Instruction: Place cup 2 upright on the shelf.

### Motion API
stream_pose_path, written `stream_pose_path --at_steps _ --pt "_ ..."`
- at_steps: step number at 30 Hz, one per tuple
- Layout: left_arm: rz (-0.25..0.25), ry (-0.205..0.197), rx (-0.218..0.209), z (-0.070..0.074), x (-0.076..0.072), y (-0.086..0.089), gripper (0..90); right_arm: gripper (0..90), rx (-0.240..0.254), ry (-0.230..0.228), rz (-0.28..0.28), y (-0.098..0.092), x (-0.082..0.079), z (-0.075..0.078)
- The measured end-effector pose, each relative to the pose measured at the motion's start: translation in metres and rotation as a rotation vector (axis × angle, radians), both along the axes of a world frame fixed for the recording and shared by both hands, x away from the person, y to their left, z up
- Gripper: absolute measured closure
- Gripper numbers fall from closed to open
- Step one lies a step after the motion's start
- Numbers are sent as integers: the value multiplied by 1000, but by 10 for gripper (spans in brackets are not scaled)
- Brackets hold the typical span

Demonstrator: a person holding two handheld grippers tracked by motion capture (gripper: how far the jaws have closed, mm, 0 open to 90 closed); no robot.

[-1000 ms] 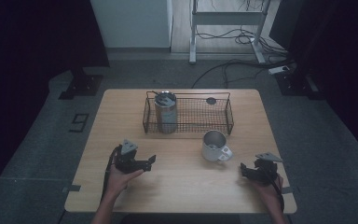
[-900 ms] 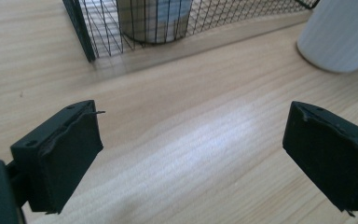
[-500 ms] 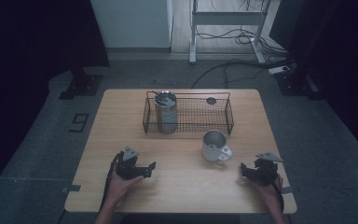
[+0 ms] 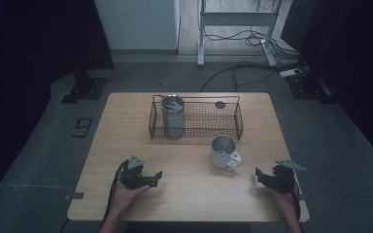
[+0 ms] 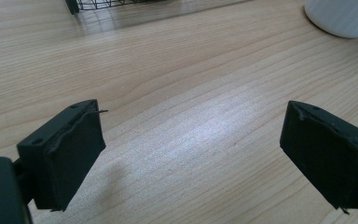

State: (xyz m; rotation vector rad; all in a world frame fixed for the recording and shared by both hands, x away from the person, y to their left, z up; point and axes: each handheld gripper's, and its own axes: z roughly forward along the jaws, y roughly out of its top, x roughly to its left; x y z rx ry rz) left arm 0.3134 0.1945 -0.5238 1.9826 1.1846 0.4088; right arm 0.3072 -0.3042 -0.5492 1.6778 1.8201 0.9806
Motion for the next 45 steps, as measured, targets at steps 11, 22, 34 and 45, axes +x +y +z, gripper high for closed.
stream_pose_path --at_steps 11,22,34,45 --pt "-17 17 -1 -3 -1 0 63 142 23 -52 25 3 -7 16" --pt "-6 29 -2 -5 -2 0 64 149 94 -129 97 21 -19 44" --pt "-4 43 6 -8 -2 -3 66 147 117 -174 200 49 -21 64" --pt "3 46 -7 -8 -4 -3 67 132 131 -168 262 71 -14 66"
